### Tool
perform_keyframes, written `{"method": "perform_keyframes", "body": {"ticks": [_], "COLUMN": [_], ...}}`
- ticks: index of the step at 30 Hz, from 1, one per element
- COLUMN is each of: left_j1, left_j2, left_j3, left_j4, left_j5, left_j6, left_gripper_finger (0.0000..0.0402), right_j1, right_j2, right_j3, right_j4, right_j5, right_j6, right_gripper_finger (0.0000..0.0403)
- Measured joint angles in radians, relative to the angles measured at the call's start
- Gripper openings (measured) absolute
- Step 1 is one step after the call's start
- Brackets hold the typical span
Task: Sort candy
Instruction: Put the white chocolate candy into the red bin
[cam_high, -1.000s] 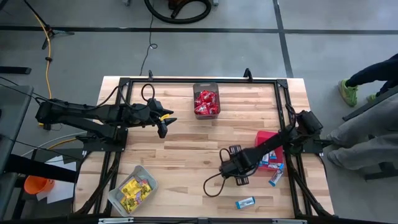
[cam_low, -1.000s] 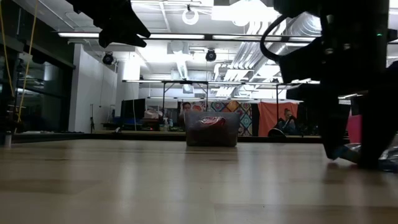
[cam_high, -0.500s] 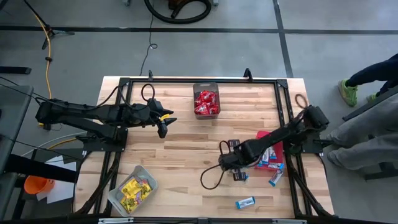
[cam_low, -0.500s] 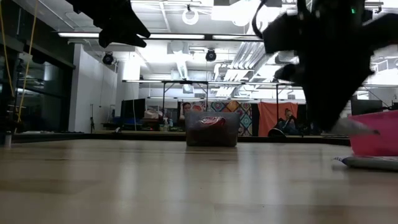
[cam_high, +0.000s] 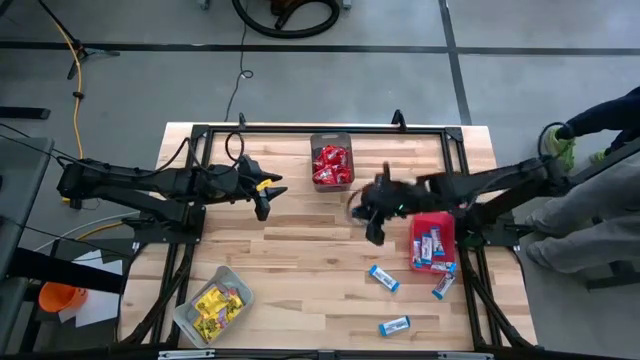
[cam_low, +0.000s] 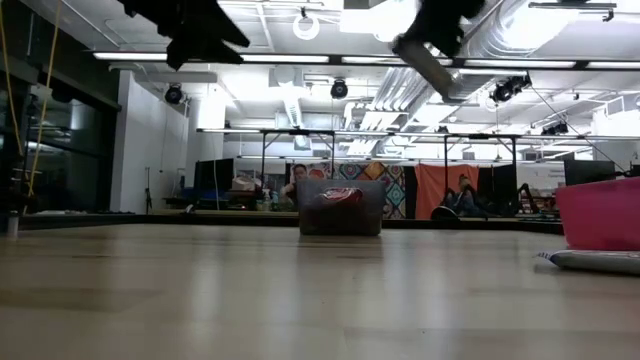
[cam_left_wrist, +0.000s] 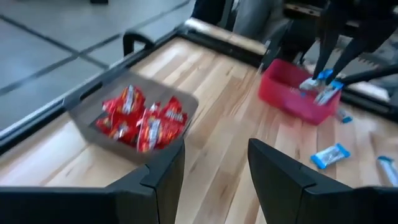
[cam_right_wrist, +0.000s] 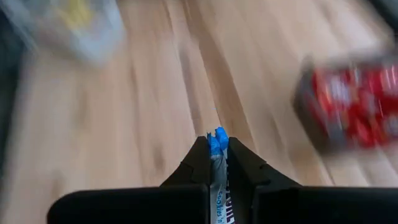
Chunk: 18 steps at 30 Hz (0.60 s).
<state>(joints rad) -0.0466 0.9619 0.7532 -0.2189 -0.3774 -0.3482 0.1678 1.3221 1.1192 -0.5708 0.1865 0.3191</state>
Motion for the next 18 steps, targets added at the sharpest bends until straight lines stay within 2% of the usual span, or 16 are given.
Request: {"method": "perform_keyframes", "body": {"ticks": [7, 9, 11, 14, 18], "left_j1": [0.000, 0.000, 0.000, -0.001, 0.000], "left_j2": [0.012, 0.021, 0.027, 0.034, 0.044], "left_j3": [0.000, 0.000, 0.001, 0.000, 0.000], "left_j4": [0.178, 0.207, 0.213, 0.215, 0.214], "left_j5": [0.013, 0.017, 0.018, 0.018, 0.019], "left_j6": [0.068, 0.074, 0.071, 0.062, 0.063], "left_gripper_finger": [0.0165, 0.0165, 0.0165, 0.0165, 0.0165], "right_j1": [-0.095, -0.110, -0.121, -0.130, -0.115], "right_j2": [-0.025, -0.020, -0.020, -0.054, -0.132], "right_j3": [-0.064, -0.068, -0.065, -0.062, -0.063], "right_j4": [0.568, 0.632, 0.605, 0.471, 0.131], "right_j5": [-0.185, -0.199, -0.218, -0.270, -0.296], "right_j6": [-0.094, -0.095, -0.093, -0.074, 0.014], "right_gripper_finger": [0.0008, 0.0008, 0.0008, 0.0008, 0.0008]}}
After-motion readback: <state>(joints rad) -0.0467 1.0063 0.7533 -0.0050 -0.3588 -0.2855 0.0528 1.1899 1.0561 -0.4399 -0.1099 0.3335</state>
